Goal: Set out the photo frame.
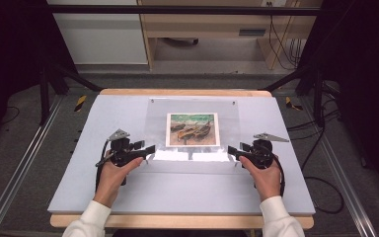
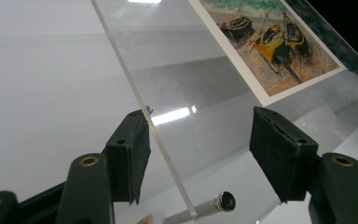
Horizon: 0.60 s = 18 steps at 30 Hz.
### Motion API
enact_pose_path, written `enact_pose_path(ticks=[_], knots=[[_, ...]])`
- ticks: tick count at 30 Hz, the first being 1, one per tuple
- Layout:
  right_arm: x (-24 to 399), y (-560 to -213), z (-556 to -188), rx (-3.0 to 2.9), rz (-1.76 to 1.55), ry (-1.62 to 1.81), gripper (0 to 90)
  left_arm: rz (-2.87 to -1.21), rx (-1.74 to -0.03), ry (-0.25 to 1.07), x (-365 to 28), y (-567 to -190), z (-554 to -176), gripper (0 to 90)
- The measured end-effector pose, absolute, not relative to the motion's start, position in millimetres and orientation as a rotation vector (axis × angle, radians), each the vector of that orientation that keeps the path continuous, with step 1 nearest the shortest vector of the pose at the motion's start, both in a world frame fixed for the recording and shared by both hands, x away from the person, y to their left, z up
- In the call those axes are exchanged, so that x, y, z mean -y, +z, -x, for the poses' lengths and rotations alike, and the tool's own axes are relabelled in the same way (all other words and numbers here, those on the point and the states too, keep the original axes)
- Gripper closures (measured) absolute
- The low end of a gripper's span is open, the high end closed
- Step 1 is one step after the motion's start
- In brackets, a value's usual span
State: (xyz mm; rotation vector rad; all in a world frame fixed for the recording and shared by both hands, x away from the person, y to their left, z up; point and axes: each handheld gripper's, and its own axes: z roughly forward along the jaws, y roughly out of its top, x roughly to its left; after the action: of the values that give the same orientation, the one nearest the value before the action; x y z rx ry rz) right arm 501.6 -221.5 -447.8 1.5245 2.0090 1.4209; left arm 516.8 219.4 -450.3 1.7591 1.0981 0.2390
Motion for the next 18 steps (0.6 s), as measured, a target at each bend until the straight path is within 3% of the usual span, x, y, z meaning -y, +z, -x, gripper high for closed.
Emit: enact_pose_path(ticks=[18], knots=[[219,-448,-491,-2.002,-1.46,1.401,38.0,-1.775,-1.073,0.3,-217,-449,-506,37.8]])
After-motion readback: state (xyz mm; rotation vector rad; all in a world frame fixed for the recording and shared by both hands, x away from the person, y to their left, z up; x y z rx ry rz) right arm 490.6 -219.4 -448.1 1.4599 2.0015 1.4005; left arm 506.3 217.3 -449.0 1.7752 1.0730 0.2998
